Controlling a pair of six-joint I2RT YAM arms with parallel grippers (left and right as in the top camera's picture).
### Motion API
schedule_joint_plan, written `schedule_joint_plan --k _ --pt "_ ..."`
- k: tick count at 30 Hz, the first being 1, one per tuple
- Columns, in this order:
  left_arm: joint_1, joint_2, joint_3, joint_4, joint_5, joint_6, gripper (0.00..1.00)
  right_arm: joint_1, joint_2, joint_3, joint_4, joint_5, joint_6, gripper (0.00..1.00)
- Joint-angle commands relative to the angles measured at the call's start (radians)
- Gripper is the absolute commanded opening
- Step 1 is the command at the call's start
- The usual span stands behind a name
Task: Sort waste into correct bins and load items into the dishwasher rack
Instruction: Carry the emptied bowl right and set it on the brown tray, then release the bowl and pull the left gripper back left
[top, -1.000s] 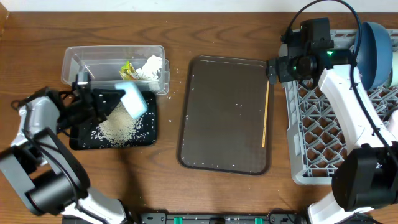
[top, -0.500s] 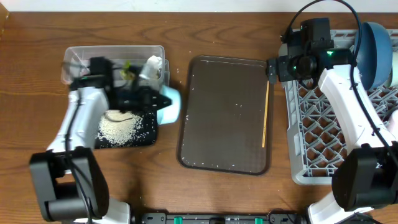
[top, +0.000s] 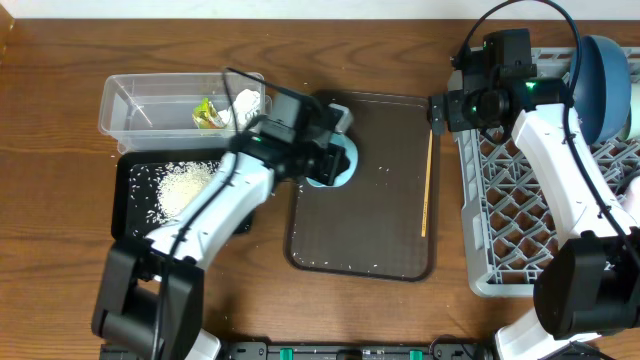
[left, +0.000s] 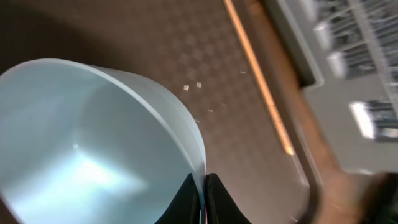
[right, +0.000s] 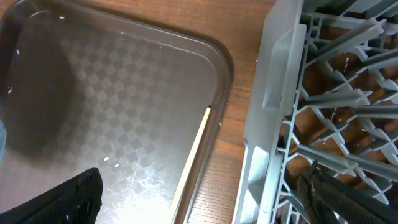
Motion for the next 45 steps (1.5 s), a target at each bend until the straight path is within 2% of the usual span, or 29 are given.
schedule_joint_plan --k 1,5,7,12,13,19,24,34,37,43,45 --pt "-0.046 0.044 0.005 0.024 -0.225 -0.038 0.07 0.005 0.000 0.001 -0.003 0.005 0.017 0.99" --pt "-0.080 0.079 0.005 0.067 -0.229 -0.038 0.08 0.005 0.000 0.001 -0.003 0.005 0.017 0.99" --pt "-0.091 0.088 0.005 0.085 -0.229 -0.037 0.12 0.005 0.000 0.001 -0.003 0.005 0.017 0.99" --pt "-0.093 0.086 0.005 0.098 -0.229 -0.037 0.17 0.005 0.000 0.001 -0.003 0.005 0.017 0.99" --pt "-0.091 0.085 0.005 0.097 -0.229 -0.038 0.22 0.005 0.000 0.001 -0.003 0.005 0.017 0.99" --pt "-0.066 0.032 0.005 0.074 -0.229 -0.059 0.31 0.008 0.000 0.001 -0.001 -0.024 0.017 0.99" --pt "0.013 -0.094 0.005 -0.024 -0.237 -0.090 0.34 0.016 0.000 0.001 0.011 -0.120 0.016 0.99" --pt "0.285 -0.349 0.005 -0.278 -0.240 -0.090 0.44 0.103 0.024 0.001 0.046 -0.124 -0.006 0.99" --pt "0.365 -0.388 0.005 -0.328 -0.240 -0.090 0.50 0.126 0.055 0.001 0.054 -0.124 -0.006 0.99" --pt "0.463 -0.400 0.005 -0.400 -0.240 -0.090 0.51 0.184 0.137 0.001 0.058 -0.124 -0.006 0.88" --pt "0.474 -0.400 0.005 -0.411 -0.240 -0.090 0.51 0.205 0.164 0.001 0.068 -0.124 -0.006 0.80"
